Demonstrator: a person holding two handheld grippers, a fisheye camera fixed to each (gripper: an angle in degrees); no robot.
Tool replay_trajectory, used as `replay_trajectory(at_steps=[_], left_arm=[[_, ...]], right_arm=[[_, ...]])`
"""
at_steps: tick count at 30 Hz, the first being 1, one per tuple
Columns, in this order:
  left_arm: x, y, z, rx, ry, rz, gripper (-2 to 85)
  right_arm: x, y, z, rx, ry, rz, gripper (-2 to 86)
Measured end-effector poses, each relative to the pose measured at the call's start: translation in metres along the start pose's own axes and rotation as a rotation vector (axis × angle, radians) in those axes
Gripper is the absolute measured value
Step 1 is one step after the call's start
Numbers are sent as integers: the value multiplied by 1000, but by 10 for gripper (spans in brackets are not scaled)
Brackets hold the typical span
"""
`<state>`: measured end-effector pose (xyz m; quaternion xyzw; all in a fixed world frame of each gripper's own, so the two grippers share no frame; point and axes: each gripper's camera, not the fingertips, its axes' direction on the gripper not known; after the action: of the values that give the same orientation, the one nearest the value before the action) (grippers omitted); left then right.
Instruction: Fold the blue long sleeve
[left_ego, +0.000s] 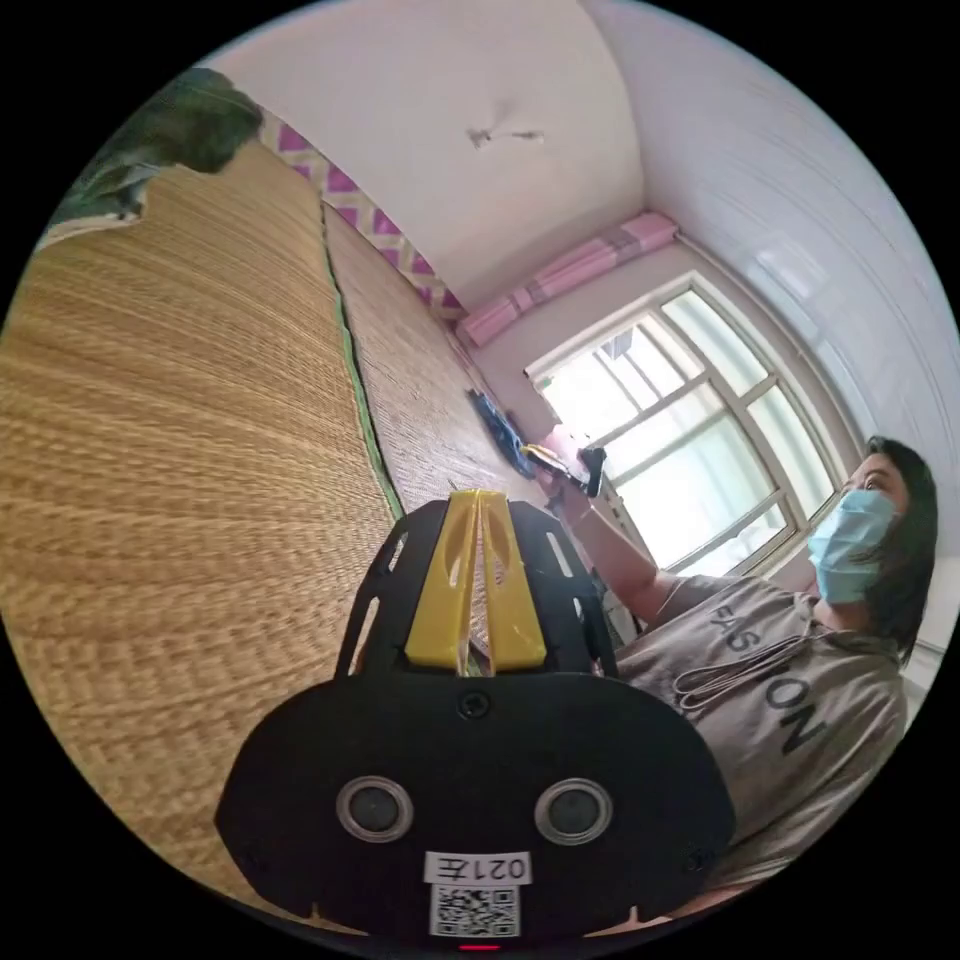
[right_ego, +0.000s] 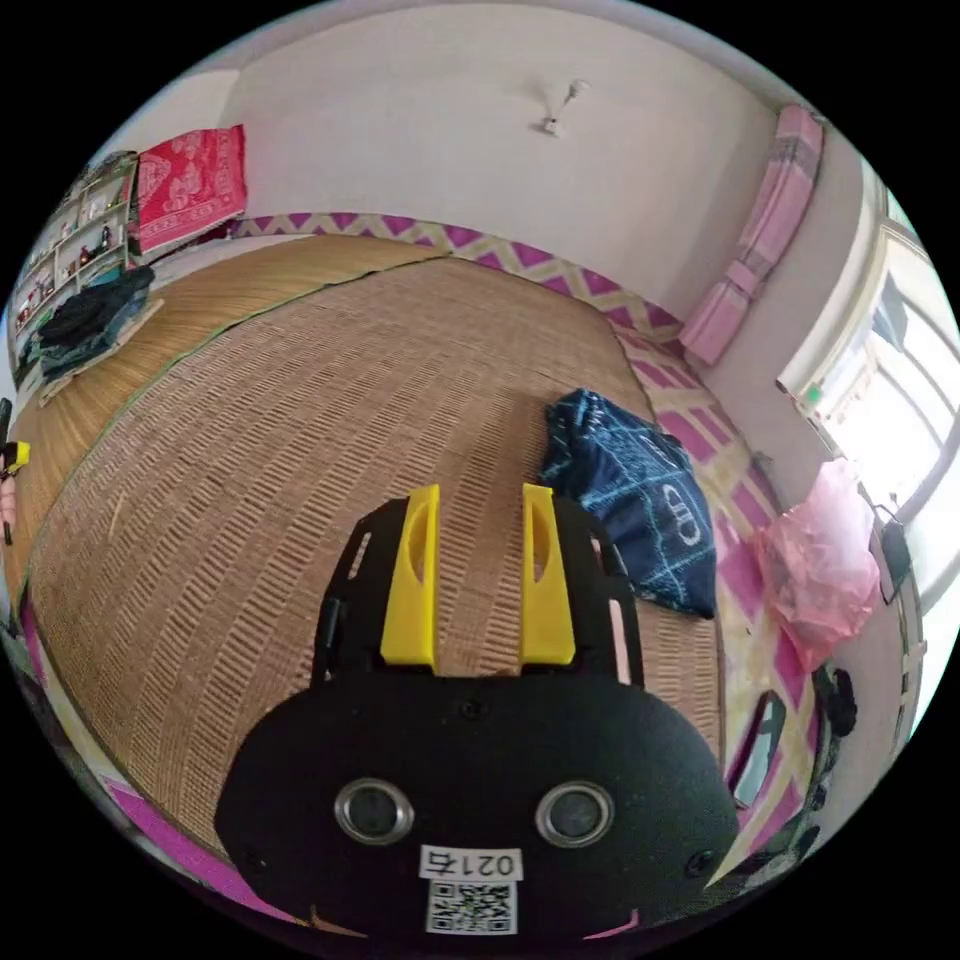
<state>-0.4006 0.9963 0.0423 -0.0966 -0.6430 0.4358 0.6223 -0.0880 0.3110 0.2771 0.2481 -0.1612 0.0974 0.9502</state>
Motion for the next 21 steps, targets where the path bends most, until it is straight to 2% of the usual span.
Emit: replay_trajectory(at_steps=[3, 8, 11, 16, 19, 21], left_arm=[[27, -3, 53, -49, -32, 80, -9], [76, 3, 55, -22, -5, 197, -9], [87, -6, 74, -94, 4, 181, -9], [102, -11, 80, -109, 11, 164, -9], [110, -14, 82, -119, 31, 161, -9], [115, -15, 81, -120, 40, 162, -9]], right_arm=[[27, -16, 28, -87, 36, 16, 151], [41, -58, 77, -207, 44, 55, 163], [43, -80, 87, -246, 123, 97, 126], [27, -99, 89, -335, 263, 41, 71], [25, -111, 62, -354, 218, 87, 64], [4, -115, 30, -355, 75, 56, 63]])
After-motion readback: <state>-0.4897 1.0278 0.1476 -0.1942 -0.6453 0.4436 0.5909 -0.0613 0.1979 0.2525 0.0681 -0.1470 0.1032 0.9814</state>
